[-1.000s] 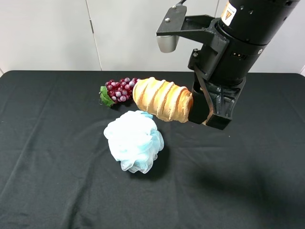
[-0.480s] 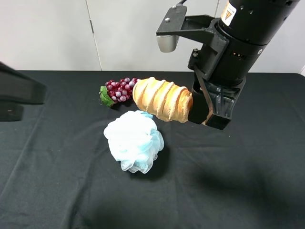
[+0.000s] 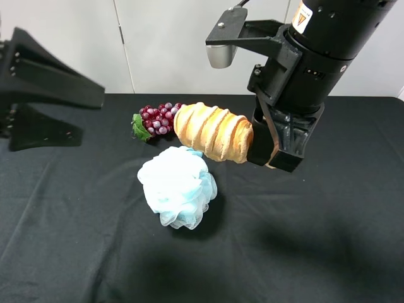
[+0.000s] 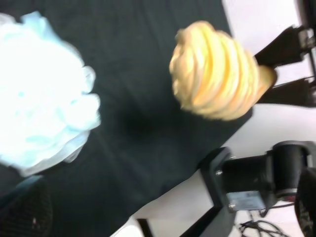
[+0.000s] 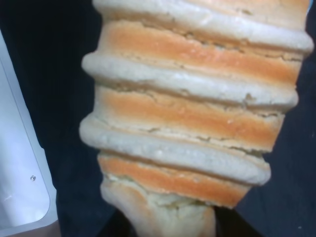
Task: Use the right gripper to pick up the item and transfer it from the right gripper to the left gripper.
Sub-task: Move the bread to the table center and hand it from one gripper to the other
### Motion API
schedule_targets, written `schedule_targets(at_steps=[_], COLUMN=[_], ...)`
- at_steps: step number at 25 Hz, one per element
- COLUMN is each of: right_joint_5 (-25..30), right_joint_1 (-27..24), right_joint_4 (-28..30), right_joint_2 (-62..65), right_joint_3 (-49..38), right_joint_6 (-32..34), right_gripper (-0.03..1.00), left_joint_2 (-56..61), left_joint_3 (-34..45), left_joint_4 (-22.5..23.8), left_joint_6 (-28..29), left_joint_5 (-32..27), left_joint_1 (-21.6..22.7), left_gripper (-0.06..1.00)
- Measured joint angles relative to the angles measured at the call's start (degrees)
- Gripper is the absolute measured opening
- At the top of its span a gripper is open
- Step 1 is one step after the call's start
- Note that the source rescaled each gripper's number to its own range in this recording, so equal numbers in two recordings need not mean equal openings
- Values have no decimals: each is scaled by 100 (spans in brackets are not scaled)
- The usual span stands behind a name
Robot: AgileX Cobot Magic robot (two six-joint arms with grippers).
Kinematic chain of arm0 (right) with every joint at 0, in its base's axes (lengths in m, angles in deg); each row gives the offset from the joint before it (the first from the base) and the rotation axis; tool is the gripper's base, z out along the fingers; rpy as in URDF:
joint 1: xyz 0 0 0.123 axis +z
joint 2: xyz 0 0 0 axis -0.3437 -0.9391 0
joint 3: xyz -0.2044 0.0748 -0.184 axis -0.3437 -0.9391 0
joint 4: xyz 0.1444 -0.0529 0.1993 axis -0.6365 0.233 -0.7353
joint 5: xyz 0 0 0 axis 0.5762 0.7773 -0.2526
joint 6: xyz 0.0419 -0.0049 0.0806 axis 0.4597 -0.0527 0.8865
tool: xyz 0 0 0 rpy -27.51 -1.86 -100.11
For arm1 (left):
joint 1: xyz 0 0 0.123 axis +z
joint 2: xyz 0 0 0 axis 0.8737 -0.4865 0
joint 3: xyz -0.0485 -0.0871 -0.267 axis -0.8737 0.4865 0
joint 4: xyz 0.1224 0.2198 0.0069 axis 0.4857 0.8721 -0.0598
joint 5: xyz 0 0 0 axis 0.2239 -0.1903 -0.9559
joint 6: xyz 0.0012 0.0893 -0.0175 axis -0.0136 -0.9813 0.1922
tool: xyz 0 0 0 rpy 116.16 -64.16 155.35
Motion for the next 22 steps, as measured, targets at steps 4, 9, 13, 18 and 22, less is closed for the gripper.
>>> schedule_targets(at_steps=[4,9,13,18,22], right_joint_5=[2,2,2,2,2], right_joint_1=[0,0,0,0,0], right_joint_4=[-59,-77,-119,-258,-380], right_joint_2=[0,0,0,0,0], right_joint_3=[0,0,0,0,0], right_joint_6=[0,0,0,11,11], right_gripper=[2,2,2,2,2], left_joint_2=[-454,-952,-1305,-1635,-1806], left_joint_3=[0,0,0,0,-5], left_joint_4=[-465,-1139,-1772,-2162,-2375], left_joint_6=[-421,-928,-1360,-1581,-1725], left_joint_5=[46,145,213,232,262], left_joint_1=[-191,-640,-948,-1176,-1219], left_gripper=[99,99,99,98,98])
